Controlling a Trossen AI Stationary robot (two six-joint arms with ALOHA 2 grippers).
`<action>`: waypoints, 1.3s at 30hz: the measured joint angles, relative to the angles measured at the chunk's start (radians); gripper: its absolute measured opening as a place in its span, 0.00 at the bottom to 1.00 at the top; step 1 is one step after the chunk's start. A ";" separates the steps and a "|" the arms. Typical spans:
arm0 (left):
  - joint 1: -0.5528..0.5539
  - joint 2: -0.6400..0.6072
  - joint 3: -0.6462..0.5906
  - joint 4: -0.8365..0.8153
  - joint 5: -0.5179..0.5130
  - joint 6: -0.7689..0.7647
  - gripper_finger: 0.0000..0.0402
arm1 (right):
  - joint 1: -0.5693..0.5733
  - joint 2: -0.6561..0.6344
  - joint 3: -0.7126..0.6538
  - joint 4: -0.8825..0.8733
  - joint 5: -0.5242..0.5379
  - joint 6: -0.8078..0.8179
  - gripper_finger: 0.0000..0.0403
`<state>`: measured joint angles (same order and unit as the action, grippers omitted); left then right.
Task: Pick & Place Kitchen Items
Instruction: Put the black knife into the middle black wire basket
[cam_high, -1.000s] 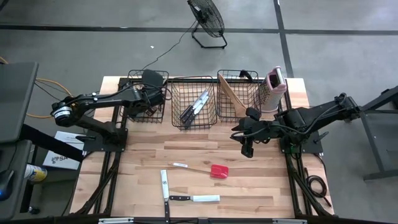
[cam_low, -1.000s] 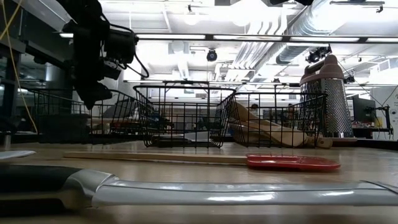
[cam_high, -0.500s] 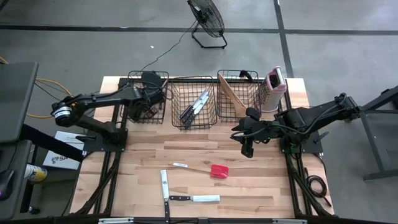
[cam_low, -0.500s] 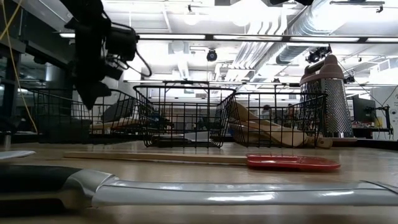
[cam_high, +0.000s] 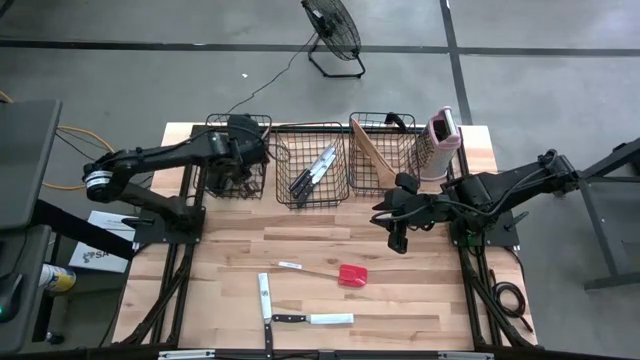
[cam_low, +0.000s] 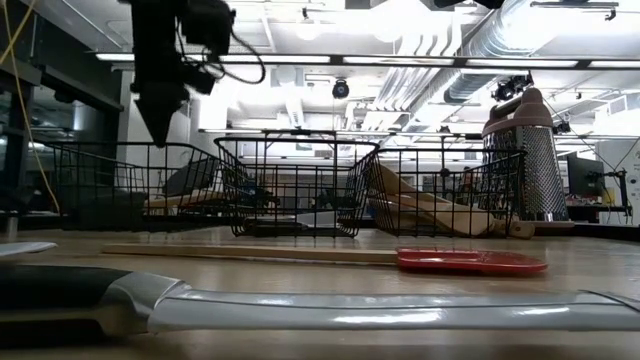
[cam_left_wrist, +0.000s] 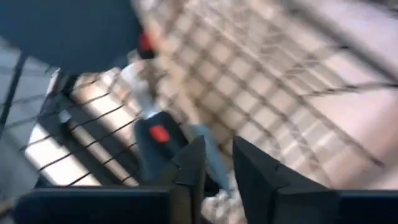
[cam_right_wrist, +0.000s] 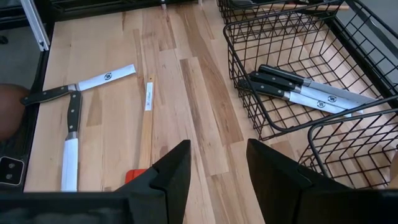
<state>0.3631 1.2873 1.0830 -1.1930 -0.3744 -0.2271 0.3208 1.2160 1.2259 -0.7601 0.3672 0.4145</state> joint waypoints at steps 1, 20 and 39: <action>-0.026 -0.003 0.010 -0.003 0.022 0.009 0.17 | 0.000 0.000 0.000 0.000 0.000 0.000 0.37; -0.662 0.000 0.067 0.073 0.241 -0.804 0.02 | 0.000 0.000 0.000 -0.005 -0.010 0.027 0.37; -1.045 0.264 0.066 0.383 0.212 -1.274 0.02 | 0.000 0.000 0.000 -0.004 -0.011 0.035 0.37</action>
<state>-0.6815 1.5516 1.1492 -0.8100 -0.1621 -1.5013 0.3210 1.2160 1.2259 -0.7639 0.3565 0.4495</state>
